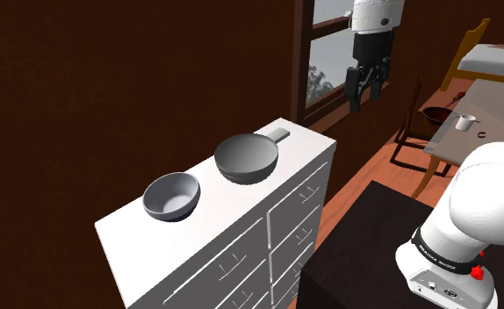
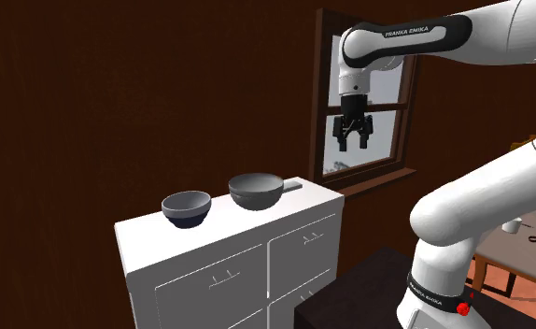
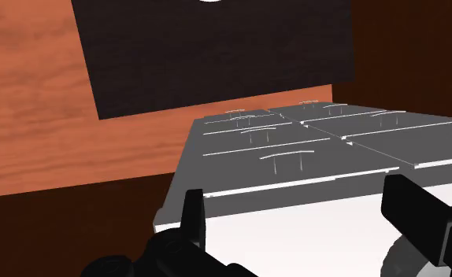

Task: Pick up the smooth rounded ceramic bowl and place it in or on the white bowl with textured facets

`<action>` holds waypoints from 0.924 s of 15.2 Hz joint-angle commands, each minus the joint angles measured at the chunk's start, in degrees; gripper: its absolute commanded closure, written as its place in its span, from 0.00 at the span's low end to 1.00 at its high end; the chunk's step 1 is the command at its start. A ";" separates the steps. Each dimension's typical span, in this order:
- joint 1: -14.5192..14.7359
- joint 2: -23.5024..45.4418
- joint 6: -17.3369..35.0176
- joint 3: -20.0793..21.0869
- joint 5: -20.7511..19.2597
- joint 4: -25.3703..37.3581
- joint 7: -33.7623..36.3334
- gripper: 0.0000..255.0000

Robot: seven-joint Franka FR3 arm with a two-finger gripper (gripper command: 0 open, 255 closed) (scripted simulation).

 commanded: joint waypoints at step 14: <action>4.35 18.68 12.33 11.83 7.89 7.54 13.78 0.00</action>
